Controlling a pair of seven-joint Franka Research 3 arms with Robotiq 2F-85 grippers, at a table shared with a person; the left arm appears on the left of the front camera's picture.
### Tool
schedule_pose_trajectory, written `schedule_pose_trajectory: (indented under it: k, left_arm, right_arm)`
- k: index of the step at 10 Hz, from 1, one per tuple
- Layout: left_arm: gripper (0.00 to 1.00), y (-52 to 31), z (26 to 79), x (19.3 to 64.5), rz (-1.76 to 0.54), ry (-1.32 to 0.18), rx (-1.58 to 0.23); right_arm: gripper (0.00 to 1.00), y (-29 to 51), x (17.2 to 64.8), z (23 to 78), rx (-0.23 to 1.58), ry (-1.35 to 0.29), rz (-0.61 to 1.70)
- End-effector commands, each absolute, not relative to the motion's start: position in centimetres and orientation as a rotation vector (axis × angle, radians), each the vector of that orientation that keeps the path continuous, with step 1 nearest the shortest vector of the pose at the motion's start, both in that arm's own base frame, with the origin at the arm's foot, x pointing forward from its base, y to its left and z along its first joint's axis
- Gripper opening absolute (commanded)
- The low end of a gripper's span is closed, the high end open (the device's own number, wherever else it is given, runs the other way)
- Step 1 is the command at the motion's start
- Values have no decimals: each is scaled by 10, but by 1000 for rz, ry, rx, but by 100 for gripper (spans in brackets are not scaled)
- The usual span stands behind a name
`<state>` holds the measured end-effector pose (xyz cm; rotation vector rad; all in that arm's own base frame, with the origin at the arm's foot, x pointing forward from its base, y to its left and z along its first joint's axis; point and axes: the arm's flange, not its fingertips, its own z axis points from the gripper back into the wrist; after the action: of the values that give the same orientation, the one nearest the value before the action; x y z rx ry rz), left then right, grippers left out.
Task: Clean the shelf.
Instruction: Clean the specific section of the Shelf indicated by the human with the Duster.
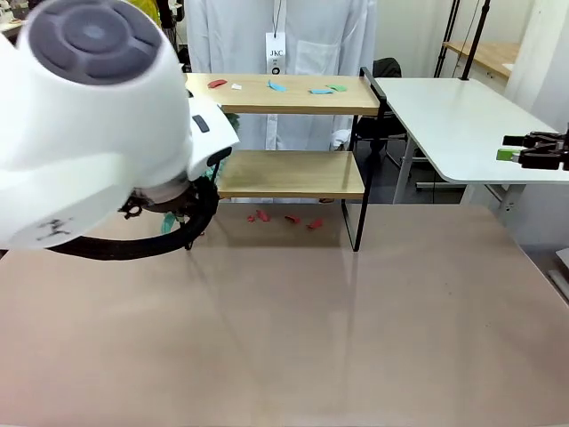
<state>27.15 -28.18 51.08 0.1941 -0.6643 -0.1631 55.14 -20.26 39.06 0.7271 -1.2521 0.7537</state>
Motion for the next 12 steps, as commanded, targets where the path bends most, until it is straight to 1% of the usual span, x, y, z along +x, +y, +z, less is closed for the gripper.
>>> schedule_pose_trajectory:
  k: [1,3,4,7,8,9,11,12]
  left_arm:
    - [13,-253,519,272,-275,-621,61]
    - [13,-239,524,270,-420,-584,-46]
    - [13,-229,527,267,-532,-555,-122]
    - [13,-196,537,265,-776,-548,-256]
    - [13,-184,538,266,-890,-477,-328]
    - [13,-176,539,268,-928,-405,-297]
    - [13,-153,555,264,-1014,-345,-266]
    - [13,-142,567,261,-1047,-306,-214]
  right_arm:
    - [100,-201,552,393,724,-1254,759]
    - [100,-201,552,393,724,-1254,759]
    - [100,-201,552,393,724,-1254,759]
    - [100,-201,552,393,724,-1254,759]
    - [100,-201,552,393,724,-1254,759]
    - [100,-201,552,393,724,-1254,759]
    - [100,-201,552,393,724,-1254,759]
    - [100,-201,552,393,724,-1254,759]
